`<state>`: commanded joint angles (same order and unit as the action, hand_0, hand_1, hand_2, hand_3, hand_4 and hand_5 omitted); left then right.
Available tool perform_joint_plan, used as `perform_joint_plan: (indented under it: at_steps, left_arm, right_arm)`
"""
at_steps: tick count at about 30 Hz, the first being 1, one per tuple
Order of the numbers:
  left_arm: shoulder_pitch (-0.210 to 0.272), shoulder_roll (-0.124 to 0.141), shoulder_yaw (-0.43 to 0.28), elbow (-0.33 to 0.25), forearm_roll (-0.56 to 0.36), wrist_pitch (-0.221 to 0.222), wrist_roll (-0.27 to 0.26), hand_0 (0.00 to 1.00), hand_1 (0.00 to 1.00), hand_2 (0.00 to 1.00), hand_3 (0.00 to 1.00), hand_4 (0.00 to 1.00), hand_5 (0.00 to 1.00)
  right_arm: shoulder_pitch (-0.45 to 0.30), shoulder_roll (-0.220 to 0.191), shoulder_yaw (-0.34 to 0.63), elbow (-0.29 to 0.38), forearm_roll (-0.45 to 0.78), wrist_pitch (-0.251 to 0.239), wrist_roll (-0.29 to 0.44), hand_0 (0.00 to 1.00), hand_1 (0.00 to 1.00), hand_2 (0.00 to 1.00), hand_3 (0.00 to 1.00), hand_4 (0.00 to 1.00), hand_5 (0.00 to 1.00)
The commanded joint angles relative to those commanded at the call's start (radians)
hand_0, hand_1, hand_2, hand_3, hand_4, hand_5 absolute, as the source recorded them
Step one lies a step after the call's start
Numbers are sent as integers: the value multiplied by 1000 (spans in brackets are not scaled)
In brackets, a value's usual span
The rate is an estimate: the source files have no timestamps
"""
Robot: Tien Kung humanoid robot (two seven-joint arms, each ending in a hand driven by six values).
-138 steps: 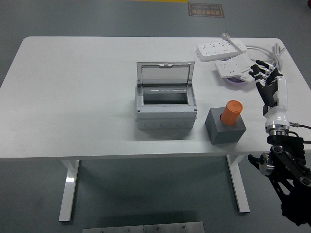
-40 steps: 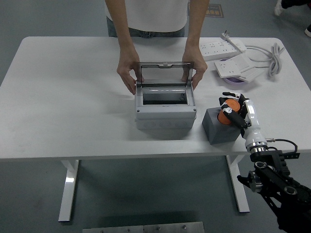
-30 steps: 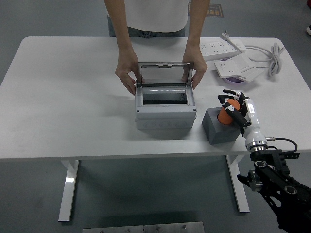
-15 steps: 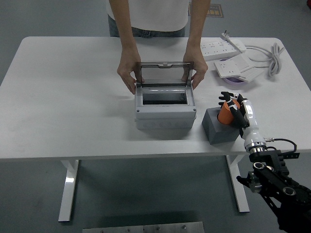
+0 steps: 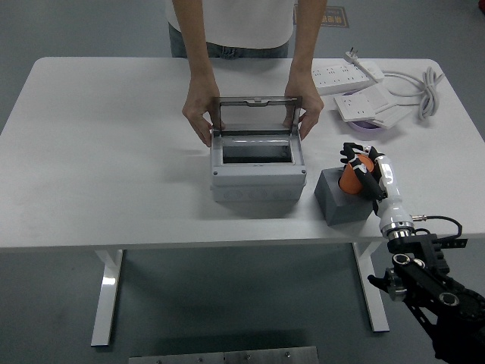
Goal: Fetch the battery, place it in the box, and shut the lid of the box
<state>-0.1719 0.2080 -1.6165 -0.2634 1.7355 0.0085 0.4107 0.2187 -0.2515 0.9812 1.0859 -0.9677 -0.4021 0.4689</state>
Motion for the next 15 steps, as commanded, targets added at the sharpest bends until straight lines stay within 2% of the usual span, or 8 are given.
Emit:
perform_joint_plan:
  at_steps: [1, 6, 7, 12, 13, 15]
  left_arm:
    - [0, 0, 0, 0, 0, 1, 0, 585, 685, 592, 583, 583, 6]
    - [0, 1, 2, 1, -1, 3, -2, 585, 685, 592, 583, 583, 6]
    - [0, 1, 2, 1, -1, 3, -2, 584, 685, 592, 584, 581, 2]
    - [0, 2, 2, 1, 1, 6, -2, 584, 685, 592, 584, 581, 2]
    - [0, 2, 2, 1, 1, 6, -3, 583, 685, 592, 585, 582, 2]
    - [0, 3, 1, 0, 2, 7, -2, 583, 685, 592, 585, 582, 2]
  right_arm:
    - [0, 0, 0, -1, -1, -1, -1, 611, 619, 641, 679, 911, 355]
    - [0, 0, -3, -4, -3, -2, -7, 611, 619, 641, 679, 911, 355]
    - [0, 0, -3, -5, -4, -2, -8, 597, 612, 620, 637, 580, 96]
    - [0, -1, -5, -11, -5, 3, -13, 597, 612, 620, 637, 580, 96]
    - [0, -1, -5, -11, -6, 4, -14, 609, 611, 615, 635, 524, 73]
    - [-1, -1, -6, -12, -8, 6, -16, 609, 611, 615, 635, 524, 73]
